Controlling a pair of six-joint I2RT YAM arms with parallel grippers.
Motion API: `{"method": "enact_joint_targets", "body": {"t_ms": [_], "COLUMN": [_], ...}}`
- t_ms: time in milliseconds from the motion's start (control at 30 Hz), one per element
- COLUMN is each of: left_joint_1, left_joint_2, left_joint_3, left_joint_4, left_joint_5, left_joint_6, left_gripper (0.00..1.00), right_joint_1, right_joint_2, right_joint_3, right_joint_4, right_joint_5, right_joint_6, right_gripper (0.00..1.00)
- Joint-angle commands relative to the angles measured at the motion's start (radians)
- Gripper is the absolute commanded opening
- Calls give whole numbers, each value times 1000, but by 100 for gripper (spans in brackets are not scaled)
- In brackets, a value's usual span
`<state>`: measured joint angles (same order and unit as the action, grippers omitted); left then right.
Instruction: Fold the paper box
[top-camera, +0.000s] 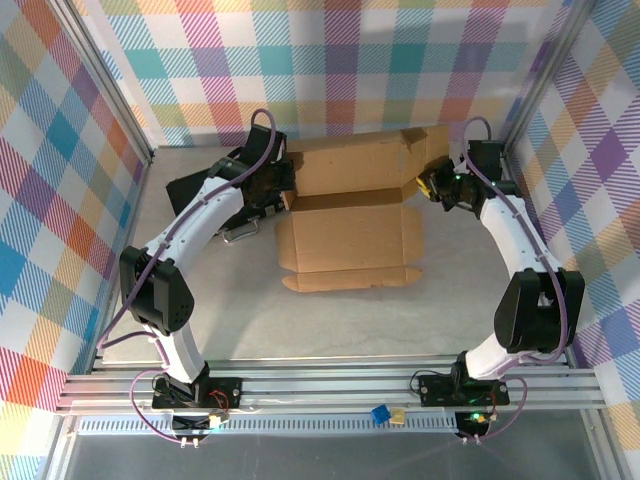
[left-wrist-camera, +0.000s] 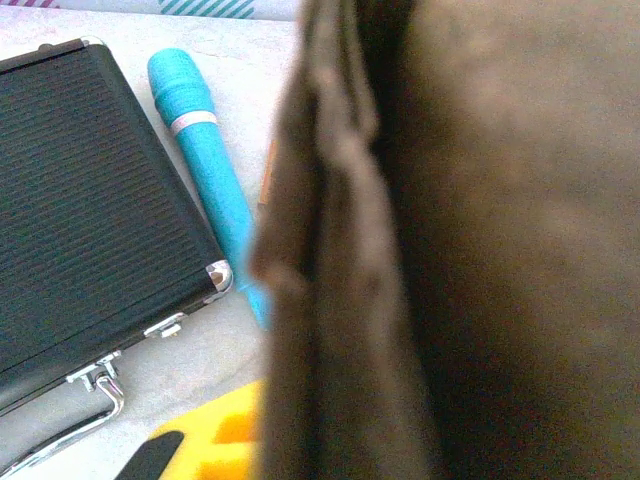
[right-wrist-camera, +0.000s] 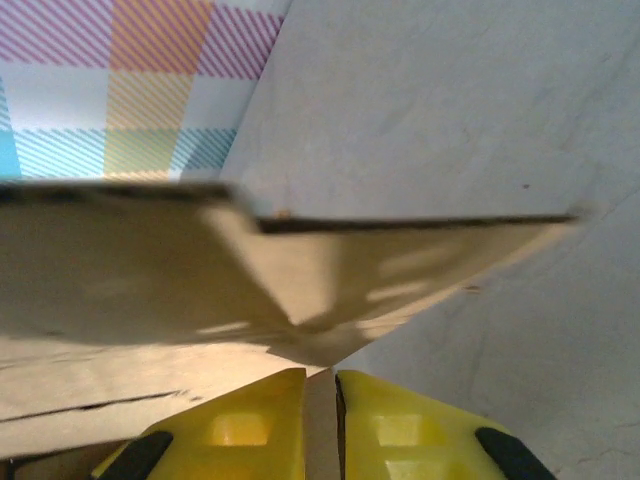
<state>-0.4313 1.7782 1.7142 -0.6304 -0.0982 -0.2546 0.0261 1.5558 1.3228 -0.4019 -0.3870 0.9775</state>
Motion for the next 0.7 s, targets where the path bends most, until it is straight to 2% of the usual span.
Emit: {"method": "enact_joint_targets", "body": {"t_ms": [0,133,333,667], "left_joint_1": [11,11,11,11], "left_joint_2": [5,12,12,12], "left_joint_3": [42,45,45,51], "left_joint_4": [11,14,15,15], "left_joint_5": [8,15,12,3], "left_joint_6": [-35,-37,-52,-80], "left_gripper": [0,0,0,0], "right_joint_1": [14,27,84,164], "right_joint_2": [-31,-21,7,42], "right_joint_3": [-7,7,66,84], "right_joint_4": [-17,-9,-50,-101], "right_joint_5": [-14,-30,-22,27], "right_joint_6": [-16,-33,-69,-90], "right_gripper": [12,22,27,11]}}
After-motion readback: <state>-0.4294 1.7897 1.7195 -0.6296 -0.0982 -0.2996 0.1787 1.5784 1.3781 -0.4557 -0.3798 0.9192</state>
